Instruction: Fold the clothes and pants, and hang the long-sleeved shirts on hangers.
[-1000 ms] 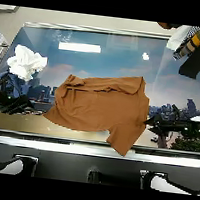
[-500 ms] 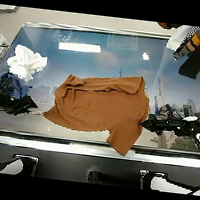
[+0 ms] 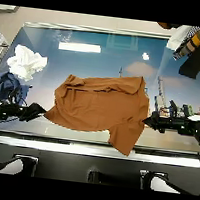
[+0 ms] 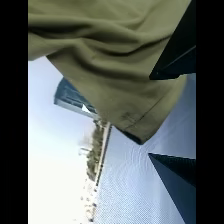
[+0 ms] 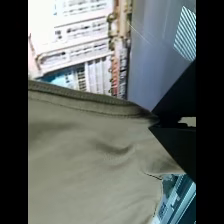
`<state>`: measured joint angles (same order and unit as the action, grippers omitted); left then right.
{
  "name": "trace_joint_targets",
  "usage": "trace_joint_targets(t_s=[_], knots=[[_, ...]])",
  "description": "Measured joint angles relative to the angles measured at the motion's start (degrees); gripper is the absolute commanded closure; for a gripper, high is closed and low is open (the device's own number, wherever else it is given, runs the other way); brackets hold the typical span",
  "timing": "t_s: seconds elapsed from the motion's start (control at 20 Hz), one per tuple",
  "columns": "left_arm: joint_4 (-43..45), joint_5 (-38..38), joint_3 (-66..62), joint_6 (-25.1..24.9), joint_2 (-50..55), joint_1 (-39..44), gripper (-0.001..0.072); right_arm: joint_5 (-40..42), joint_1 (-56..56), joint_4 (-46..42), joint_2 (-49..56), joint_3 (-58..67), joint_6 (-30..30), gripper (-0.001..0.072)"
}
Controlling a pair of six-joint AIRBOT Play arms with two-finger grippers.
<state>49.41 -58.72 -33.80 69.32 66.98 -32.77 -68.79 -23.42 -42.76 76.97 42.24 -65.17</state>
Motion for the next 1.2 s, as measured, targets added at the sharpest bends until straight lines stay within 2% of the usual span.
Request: trace_joint_targets(t_s=[0.25,0.3,0.4,0.45,0.65,0.85,1.05,1.2], knots=[[-2.9,2.0,1.0,-1.5,2.7,1.2,0.0196,-0.8,0.0,0.1,-1.8,0.0,-1.3,0.0683],[-3.5,2.3,1.0,-1.7,3.3,1.7,0.0286,-1.0,0.0,0.1,-2.1,0.0,-1.3,0.0683],[-3.8,3.3,1.2,-1.9,4.5,3.1,0.0604,-1.5,0.0,0.2,-2.5,0.0,-1.5,0.0684],[-3.6,3.5,1.2,-1.9,5.0,3.9,0.0689,-1.7,0.0,0.2,-2.7,0.0,-1.5,0.0684],[-5.2,3.9,-0.5,-2.2,5.5,6.1,0.0692,-2.2,0.3,3.3,-4.6,0.1,-1.2,0.0685],[-7.4,3.6,-7.5,-2.2,4.7,8.2,0.0693,1.7,6.1,6.1,-6.4,4.3,-1.1,0.0685],[-8.0,3.3,-21.3,0.2,3.6,10.8,0.0692,7.8,12.3,-1.3,-6.8,17.2,-8.1,0.0685],[-7.3,2.7,-36.1,3.7,3.1,11.6,0.0693,8.7,13.8,-7.7,-7.0,32.6,-12.7,0.0685]])
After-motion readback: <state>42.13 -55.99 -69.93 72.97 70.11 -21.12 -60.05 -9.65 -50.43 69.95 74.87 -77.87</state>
